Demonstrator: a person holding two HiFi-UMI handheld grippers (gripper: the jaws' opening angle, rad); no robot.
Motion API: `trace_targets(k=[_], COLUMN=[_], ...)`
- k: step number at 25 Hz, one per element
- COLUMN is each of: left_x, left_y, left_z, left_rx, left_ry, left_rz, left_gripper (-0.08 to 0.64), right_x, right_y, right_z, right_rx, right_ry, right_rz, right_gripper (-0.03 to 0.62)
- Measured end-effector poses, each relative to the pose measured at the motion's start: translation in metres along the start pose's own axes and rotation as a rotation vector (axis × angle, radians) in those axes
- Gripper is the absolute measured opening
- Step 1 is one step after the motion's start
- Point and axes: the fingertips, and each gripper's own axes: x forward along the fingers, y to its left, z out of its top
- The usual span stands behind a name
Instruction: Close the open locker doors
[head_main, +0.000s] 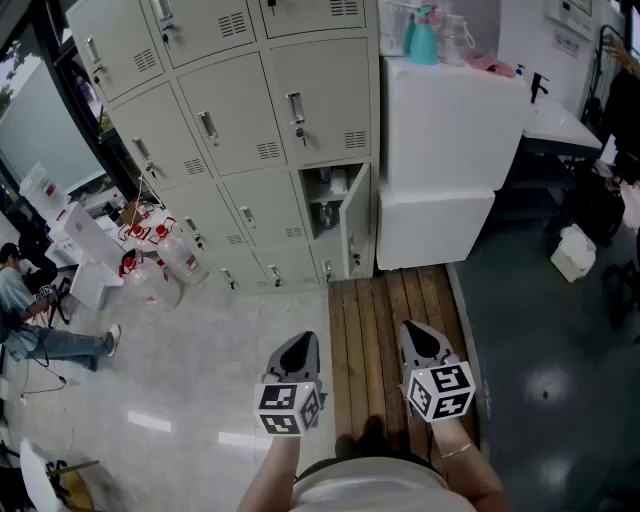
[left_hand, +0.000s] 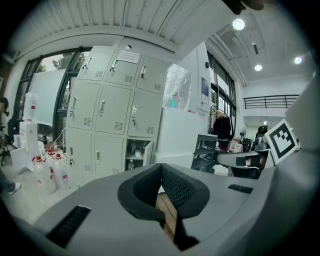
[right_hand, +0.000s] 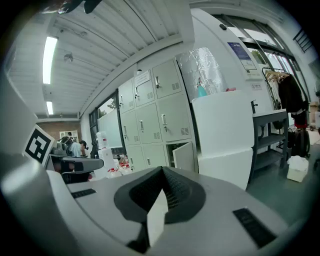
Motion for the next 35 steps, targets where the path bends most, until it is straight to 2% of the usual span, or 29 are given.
trace_targets(k=[6, 15, 17, 22, 30, 35], left_x=[0.009, 0.020, 0.022, 0.032, 0.062, 0.093], left_y=[-0.010, -0.017, -0.017, -0.016, 0.002, 0.025], left_z=[0.006, 0.019, 0.020, 0.024, 0.024, 0.029], left_rx=[0.009, -0.009, -0.007, -0.008, 0.003, 0.019], left_ry=[-0.011, -0.046, -0.044, -0.050, -0.009, -0.004], left_rz=[-0.002, 0.017, 0.024, 0.047, 0.072, 0.075], left_gripper=[0.020, 0.020, 0.020, 0.020, 0.020, 0.020], right_x=[-0.001, -0.001, -0.001, 0.008, 0.042, 0.085], right_y=[-0.006, -0.021, -0.023, -0.036, -0.048, -0.047], right_z=[0.009, 0.032, 0.033, 0.034, 0.033, 0.037], right_rx=[-0.013, 0.015, 0.023, 0.044, 0.084, 0.081], right_ry=[-0.009, -0.093, -0.096, -0.073, -0.045, -0.034], right_rz=[0.035, 0.070, 0.087, 0.099, 0.117, 0.139], right_gripper=[0.003, 0.006, 0.088, 0.131, 0.144, 0.144])
